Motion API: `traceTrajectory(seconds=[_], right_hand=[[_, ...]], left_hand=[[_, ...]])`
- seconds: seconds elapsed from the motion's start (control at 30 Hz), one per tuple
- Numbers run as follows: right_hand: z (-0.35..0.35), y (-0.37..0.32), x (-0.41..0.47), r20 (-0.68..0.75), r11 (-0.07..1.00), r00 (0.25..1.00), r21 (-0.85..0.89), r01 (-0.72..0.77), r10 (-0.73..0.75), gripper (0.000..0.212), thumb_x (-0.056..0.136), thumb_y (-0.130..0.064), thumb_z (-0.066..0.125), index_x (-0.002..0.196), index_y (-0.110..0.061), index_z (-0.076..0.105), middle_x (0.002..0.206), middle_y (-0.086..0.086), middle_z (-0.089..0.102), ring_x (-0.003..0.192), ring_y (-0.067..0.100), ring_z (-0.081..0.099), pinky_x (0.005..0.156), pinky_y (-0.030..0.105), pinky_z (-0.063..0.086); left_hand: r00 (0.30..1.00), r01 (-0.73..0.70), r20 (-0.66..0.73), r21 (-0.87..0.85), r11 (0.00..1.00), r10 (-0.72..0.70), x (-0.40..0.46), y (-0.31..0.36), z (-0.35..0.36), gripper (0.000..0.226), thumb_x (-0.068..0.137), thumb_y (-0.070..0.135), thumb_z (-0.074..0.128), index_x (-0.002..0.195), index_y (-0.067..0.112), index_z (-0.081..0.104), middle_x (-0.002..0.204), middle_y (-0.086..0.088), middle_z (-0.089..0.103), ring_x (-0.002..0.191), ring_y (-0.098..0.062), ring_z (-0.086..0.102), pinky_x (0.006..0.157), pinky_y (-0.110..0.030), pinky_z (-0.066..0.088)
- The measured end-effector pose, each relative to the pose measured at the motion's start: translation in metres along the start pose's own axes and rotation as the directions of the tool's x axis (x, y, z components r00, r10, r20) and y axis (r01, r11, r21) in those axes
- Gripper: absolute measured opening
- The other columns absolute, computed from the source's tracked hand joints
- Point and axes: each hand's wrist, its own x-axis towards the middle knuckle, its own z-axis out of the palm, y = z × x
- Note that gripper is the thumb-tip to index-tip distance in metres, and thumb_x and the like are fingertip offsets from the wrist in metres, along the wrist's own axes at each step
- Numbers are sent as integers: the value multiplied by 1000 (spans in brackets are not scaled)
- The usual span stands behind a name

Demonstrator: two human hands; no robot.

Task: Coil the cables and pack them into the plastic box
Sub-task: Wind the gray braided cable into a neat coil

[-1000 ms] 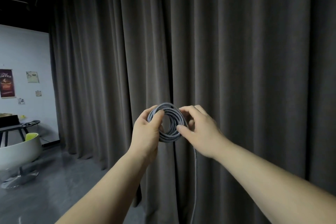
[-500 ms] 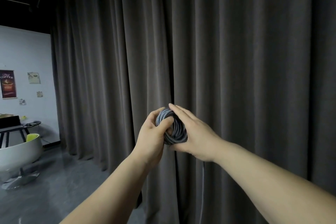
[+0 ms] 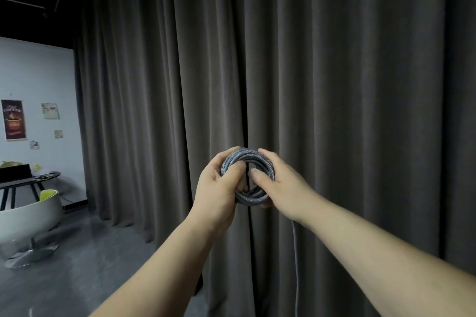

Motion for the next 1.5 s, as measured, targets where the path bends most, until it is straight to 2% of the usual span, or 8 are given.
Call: traceTrajectory(seconds=[0.13,0.43,0.73,0.97,1.13,1.27,1.37,1.5], right_hand=[[-2,-7,4,-129,990,991,-141,17,-35,29,94,-17,49,121,-27,53,99,-5,64,90,14,59,79,26,46],[1,-4,-2,-201,994,979,-112,16,-39,32,93,-8,47,120,-23,56,105,-4,65,96,14,59,81,24,44],[3,-14,-5,-80,990,988,-53,129,-133,16,97,-22,50,108,-28,58,83,-5,65,77,10,59,68,15,43],[2,-17,-5,-84,989,986,-21,145,-146,15,99,-16,46,106,-26,55,88,8,65,71,11,57,53,6,41],[2,-20,-11,-38,995,994,21,99,-98,17,100,-18,45,112,-26,54,92,10,64,65,5,56,49,5,41],[11,-15,-14,26,995,999,96,-29,27,25,98,-32,48,123,-31,50,91,4,63,67,20,64,53,33,58],[8,0,-19,203,970,967,159,-185,151,32,93,-41,54,119,-24,46,84,7,64,51,22,60,46,28,49],[-1,29,-33,297,925,912,169,-340,281,18,88,5,52,102,-6,49,60,11,54,44,15,53,45,22,42]], left_hand=[[1000,-14,-23,75,997,15,1,-4,4,38,79,16,55,116,10,61,60,6,49,56,-8,46,57,-21,41],[996,68,57,-4,998,-68,-10,-2,4,42,90,9,64,130,15,55,67,-3,54,63,-10,52,62,-21,48],[995,-38,-90,-7,999,37,-4,1,-5,27,89,21,63,113,8,64,57,6,44,52,-8,39,56,-25,38],[999,-16,44,-76,997,19,-9,8,-6,37,84,12,61,119,5,58,58,1,51,51,-10,50,55,-22,48],[998,-7,-71,-75,997,2,-8,6,-3,29,86,21,67,112,10,63,54,3,41,48,-9,38,54,-25,38],[975,-11,-223,6,1000,12,-7,0,-2,18,93,27,59,97,12,68,50,2,38,44,-11,35,52,-28,34],[931,-39,-362,30,999,48,5,3,-10,16,96,22,58,94,9,67,46,4,39,42,-10,35,50,-29,34],[860,-56,-506,45,997,71,20,15,-36,17,96,24,59,84,13,65,45,6,41,41,-8,36,50,-26,33]])
